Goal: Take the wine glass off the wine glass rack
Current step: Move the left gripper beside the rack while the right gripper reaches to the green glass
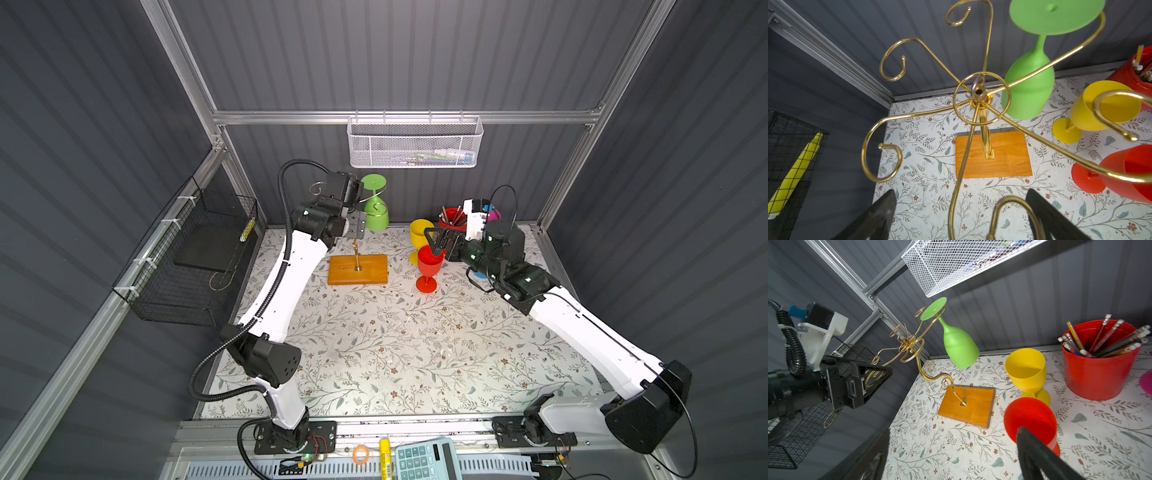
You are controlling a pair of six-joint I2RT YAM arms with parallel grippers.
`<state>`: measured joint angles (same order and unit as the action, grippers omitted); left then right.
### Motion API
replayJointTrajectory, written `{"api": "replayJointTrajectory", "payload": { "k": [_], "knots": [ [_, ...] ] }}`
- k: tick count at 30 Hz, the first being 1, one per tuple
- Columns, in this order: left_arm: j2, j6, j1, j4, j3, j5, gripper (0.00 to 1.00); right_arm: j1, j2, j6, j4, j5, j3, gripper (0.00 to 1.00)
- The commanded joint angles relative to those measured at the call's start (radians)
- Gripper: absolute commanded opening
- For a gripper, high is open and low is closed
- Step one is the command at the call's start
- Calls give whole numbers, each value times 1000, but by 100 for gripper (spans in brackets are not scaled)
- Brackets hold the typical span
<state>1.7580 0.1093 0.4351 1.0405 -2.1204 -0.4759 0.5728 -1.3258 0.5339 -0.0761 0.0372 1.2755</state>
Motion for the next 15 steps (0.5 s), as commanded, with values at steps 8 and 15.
{"api": "replayJointTrajectory", "payload": {
  "k": [8, 15],
  "knots": [
    [-117, 34, -66, -9, 97, -20, 97, 31, -16, -9, 9, -24, 21, 95],
    [-162, 41, -107, -19, 150, -17, 97, 38, -63, 58, 16, 15, 53, 94]
  ]
}}
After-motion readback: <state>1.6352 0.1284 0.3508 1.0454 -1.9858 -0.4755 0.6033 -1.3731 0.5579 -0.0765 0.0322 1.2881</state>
